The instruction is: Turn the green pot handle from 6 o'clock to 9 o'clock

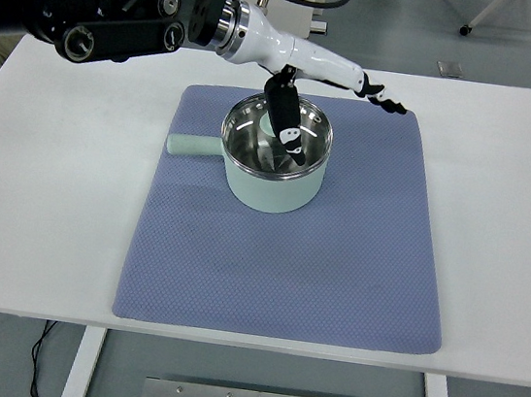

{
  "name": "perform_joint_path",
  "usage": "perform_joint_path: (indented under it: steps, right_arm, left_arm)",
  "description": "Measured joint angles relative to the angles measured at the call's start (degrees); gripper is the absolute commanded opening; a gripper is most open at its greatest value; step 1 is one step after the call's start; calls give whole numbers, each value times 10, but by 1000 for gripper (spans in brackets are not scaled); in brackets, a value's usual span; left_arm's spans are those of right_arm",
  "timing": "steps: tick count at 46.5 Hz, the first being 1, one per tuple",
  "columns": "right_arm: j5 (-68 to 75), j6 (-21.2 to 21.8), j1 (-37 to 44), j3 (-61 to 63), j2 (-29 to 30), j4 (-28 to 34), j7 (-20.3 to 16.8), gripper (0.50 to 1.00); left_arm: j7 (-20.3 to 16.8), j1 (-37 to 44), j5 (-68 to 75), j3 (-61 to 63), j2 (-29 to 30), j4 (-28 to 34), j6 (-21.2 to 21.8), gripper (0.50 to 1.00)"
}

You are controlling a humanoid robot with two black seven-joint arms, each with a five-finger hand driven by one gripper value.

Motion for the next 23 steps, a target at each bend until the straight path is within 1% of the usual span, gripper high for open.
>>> perform_joint_path:
  steps: [8,17,23]
  right_arm:
    - [0,0,0,0,0,0,0,1000]
    - [0,0,0,0,0,0,0,1000]
    - [0,0,0,0,0,0,0,1000]
  left_arm:
    - [0,23,-103,17,1,33,2,1000]
    - [0,52,-140,24,3,79,5,1000]
    - [0,83,-181,23,4,109,20,1000]
